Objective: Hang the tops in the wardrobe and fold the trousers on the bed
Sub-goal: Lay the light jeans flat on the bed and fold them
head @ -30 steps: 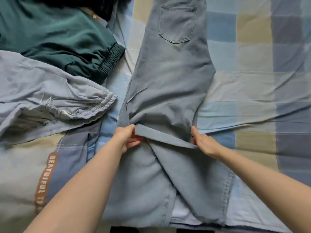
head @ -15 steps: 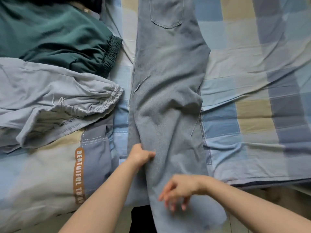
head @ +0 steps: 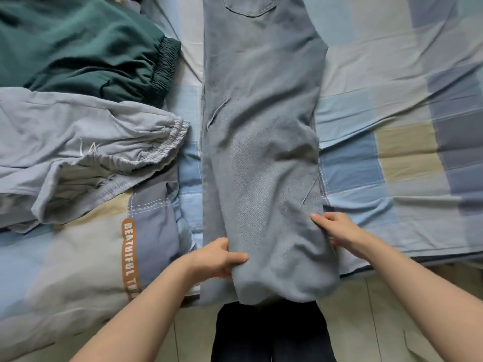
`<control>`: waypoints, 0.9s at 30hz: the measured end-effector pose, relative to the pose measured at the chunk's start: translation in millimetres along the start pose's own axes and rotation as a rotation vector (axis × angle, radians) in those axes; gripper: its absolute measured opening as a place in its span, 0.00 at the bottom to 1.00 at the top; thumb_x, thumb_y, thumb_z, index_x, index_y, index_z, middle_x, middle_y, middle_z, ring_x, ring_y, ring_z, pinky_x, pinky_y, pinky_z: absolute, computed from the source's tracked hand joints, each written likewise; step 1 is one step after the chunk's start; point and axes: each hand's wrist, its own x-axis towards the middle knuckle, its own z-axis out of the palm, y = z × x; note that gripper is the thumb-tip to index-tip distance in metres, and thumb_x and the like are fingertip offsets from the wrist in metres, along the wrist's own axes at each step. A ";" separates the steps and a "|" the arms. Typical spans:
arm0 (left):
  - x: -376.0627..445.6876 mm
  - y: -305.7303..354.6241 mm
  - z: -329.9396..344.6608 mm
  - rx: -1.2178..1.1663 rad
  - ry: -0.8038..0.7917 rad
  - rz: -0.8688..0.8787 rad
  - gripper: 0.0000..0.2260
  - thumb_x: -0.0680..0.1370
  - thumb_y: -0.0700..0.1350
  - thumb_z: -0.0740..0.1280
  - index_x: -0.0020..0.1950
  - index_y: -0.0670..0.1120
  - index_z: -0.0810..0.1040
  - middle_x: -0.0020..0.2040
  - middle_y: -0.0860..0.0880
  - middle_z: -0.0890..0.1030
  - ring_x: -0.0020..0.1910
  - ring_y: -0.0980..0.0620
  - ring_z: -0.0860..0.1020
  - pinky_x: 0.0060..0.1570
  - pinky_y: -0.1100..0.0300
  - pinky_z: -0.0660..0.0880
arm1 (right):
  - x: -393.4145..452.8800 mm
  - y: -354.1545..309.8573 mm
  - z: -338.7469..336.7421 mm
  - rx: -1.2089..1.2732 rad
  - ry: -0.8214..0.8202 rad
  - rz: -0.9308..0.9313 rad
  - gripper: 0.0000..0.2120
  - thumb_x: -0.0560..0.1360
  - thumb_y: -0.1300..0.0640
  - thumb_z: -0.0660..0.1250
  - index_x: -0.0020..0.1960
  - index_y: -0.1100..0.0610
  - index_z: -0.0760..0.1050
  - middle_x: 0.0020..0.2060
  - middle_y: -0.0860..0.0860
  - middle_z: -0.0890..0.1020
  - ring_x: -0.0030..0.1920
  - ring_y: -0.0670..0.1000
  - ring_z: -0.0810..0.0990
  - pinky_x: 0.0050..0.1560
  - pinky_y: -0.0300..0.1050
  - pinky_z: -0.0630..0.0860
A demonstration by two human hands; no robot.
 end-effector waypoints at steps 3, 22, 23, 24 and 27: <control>-16.0 2.6 -20.7 0.015 0.241 0.114 0.06 0.78 0.39 0.69 0.40 0.45 0.80 0.34 0.53 0.83 0.35 0.55 0.80 0.30 0.69 0.74 | -18.0 5.2 8.5 0.080 -0.100 0.021 0.13 0.80 0.46 0.61 0.48 0.56 0.76 0.29 0.45 0.81 0.27 0.44 0.77 0.28 0.37 0.72; -17.6 -67.2 -16.1 0.287 0.539 0.029 0.06 0.79 0.41 0.66 0.54 0.49 0.78 0.48 0.52 0.84 0.49 0.50 0.82 0.47 0.58 0.78 | -52.4 61.1 40.1 -0.081 -0.044 -0.062 0.11 0.80 0.62 0.62 0.60 0.65 0.74 0.51 0.59 0.83 0.48 0.51 0.79 0.51 0.45 0.75; -14.3 -67.8 -15.5 0.345 0.567 0.002 0.06 0.79 0.41 0.65 0.54 0.47 0.79 0.49 0.49 0.84 0.50 0.47 0.81 0.50 0.57 0.77 | -48.7 65.3 40.7 -0.182 -0.032 -0.068 0.10 0.80 0.61 0.62 0.58 0.66 0.74 0.48 0.59 0.82 0.47 0.51 0.78 0.50 0.46 0.75; -10.4 -67.4 -14.5 0.414 0.598 -0.037 0.07 0.78 0.40 0.65 0.55 0.45 0.79 0.51 0.46 0.83 0.52 0.45 0.80 0.51 0.56 0.75 | -43.2 69.1 42.2 -0.283 -0.037 -0.065 0.10 0.80 0.60 0.62 0.55 0.67 0.74 0.45 0.59 0.81 0.46 0.52 0.76 0.48 0.48 0.75; -1.0 -55.5 -11.0 0.543 0.635 -0.142 0.07 0.75 0.39 0.64 0.51 0.42 0.78 0.53 0.41 0.82 0.54 0.40 0.78 0.48 0.56 0.72 | -29.1 62.6 42.6 -0.530 -0.098 0.011 0.07 0.78 0.57 0.63 0.48 0.61 0.74 0.41 0.55 0.78 0.44 0.52 0.75 0.39 0.40 0.71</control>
